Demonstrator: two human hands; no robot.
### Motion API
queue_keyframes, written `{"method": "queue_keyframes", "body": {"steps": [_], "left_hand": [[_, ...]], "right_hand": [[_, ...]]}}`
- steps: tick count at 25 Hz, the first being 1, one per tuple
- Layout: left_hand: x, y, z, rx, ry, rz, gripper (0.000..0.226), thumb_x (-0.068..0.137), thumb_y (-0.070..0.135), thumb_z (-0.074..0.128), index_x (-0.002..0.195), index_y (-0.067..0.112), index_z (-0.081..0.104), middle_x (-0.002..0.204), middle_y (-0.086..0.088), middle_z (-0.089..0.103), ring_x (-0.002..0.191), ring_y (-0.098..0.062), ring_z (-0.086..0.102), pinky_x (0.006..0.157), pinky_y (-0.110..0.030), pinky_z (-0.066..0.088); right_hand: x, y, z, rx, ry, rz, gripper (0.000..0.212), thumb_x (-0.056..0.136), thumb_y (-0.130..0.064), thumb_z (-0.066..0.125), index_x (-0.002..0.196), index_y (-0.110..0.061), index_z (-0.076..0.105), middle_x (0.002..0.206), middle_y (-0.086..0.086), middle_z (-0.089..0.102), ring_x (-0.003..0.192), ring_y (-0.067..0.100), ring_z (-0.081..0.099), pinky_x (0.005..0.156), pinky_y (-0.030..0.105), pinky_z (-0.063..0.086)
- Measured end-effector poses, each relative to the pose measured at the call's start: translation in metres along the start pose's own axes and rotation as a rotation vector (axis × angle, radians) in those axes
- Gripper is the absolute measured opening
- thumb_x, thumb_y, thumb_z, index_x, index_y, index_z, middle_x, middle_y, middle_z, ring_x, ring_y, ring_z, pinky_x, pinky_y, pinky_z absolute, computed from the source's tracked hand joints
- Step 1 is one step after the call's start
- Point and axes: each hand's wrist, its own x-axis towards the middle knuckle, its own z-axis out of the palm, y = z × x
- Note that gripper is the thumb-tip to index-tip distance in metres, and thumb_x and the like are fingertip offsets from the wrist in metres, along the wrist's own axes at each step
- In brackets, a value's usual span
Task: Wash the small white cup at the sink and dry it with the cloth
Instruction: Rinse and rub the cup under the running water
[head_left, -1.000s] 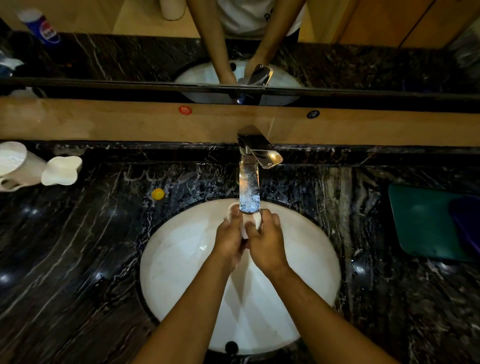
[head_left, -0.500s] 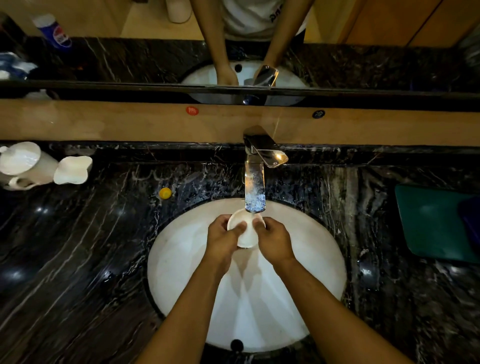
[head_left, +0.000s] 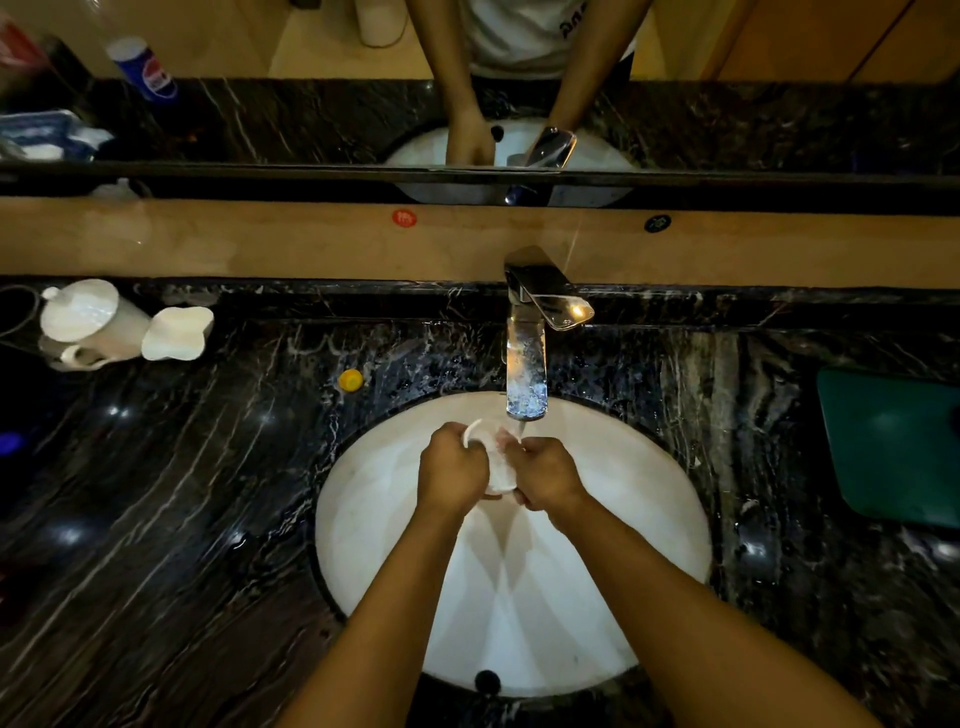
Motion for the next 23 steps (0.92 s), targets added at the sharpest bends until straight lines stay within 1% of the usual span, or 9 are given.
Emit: {"method": "queue_keyframes", "body": {"steps": [2,5,7,9,12,14,18,21,23], "left_hand": [[-0.003,0.001,0.0,-0.044,0.009,0.009,0.025,0.093,0.01,0.053,0.116,0.01,0.063,0.107,-0.013,0.069,0.093,-0.038,0.069,0.076,-0.054,0.063],[-0.001,-0.002,0.003,-0.269,0.038,-0.032,0.03,0.092,0.0,0.06,0.12,0.01,0.064,0.112,-0.015,0.068,0.102,-0.037,0.065,0.082,-0.059,0.06],[-0.002,-0.001,0.007,-0.455,0.033,-0.105,0.035,0.086,-0.004,0.068,0.116,0.014,0.065,0.111,-0.011,0.069,0.1,-0.033,0.066,0.081,-0.056,0.062],[-0.003,-0.001,0.012,-0.644,-0.018,-0.177,0.031,0.087,-0.003,0.071,0.112,0.016,0.067,0.109,-0.011,0.072,0.095,-0.032,0.071,0.075,-0.052,0.064],[-0.005,0.003,0.023,-0.82,-0.103,-0.248,0.021,0.095,0.009,0.067,0.116,0.012,0.067,0.109,-0.019,0.073,0.078,-0.032,0.076,0.075,-0.057,0.062],[-0.006,0.006,0.028,-0.864,-0.119,-0.28,0.021,0.101,0.014,0.058,0.121,0.009,0.064,0.114,-0.023,0.07,0.086,-0.038,0.073,0.07,-0.055,0.062],[-0.01,0.005,0.027,-0.879,-0.174,-0.281,0.019,0.102,0.004,0.049,0.113,0.005,0.064,0.122,-0.029,0.064,0.101,-0.053,0.067,0.066,-0.051,0.062],[-0.011,0.001,0.023,-0.856,-0.19,-0.258,0.024,0.097,-0.002,0.051,0.118,0.006,0.062,0.118,-0.028,0.066,0.087,-0.049,0.074,0.086,-0.069,0.055],[-0.011,0.0,0.02,-0.865,-0.18,-0.242,0.025,0.095,-0.005,0.053,0.114,0.007,0.063,0.111,-0.023,0.068,0.075,-0.039,0.077,0.093,-0.07,0.05]], "right_hand": [[0.004,0.0,-0.002,-0.15,0.03,-0.071,0.044,0.098,-0.044,0.058,0.074,-0.01,0.07,0.056,0.01,0.066,0.038,0.017,0.055,0.039,0.019,0.039],[0.0,-0.005,-0.008,-0.001,-0.051,-0.124,0.02,0.099,-0.009,0.052,0.107,-0.007,0.07,0.092,0.01,0.071,0.07,0.02,0.066,0.056,0.027,0.054],[-0.01,-0.006,-0.013,0.181,-0.128,-0.125,0.036,0.093,0.006,0.05,0.118,-0.017,0.062,0.106,0.006,0.069,0.084,0.019,0.068,0.058,0.024,0.057],[-0.017,-0.006,-0.02,0.259,-0.106,-0.129,0.046,0.087,0.008,0.053,0.125,-0.018,0.06,0.112,0.007,0.068,0.079,0.013,0.068,0.053,0.017,0.053],[-0.023,-0.018,-0.038,0.267,0.009,-0.176,0.034,0.09,0.0,0.056,0.118,-0.016,0.068,0.105,0.008,0.07,0.066,0.009,0.061,0.054,0.018,0.047],[-0.021,-0.034,-0.051,0.239,0.18,-0.252,0.018,0.099,-0.017,0.055,0.099,-0.02,0.073,0.089,0.0,0.069,0.065,0.008,0.055,0.062,0.025,0.045],[-0.03,-0.085,-0.072,0.454,0.141,-0.432,0.047,0.096,-0.056,0.049,0.078,-0.021,0.074,0.059,-0.004,0.059,0.047,0.005,0.044,0.045,0.019,0.035],[-0.034,-0.109,-0.071,0.37,0.122,-0.511,0.047,0.096,-0.053,0.053,0.074,-0.013,0.065,0.06,-0.002,0.056,0.05,0.009,0.042,0.047,0.025,0.035],[-0.035,-0.114,-0.07,0.402,0.098,-0.494,0.039,0.099,-0.042,0.055,0.076,-0.011,0.061,0.061,-0.001,0.054,0.051,0.01,0.04,0.049,0.026,0.033]]}}
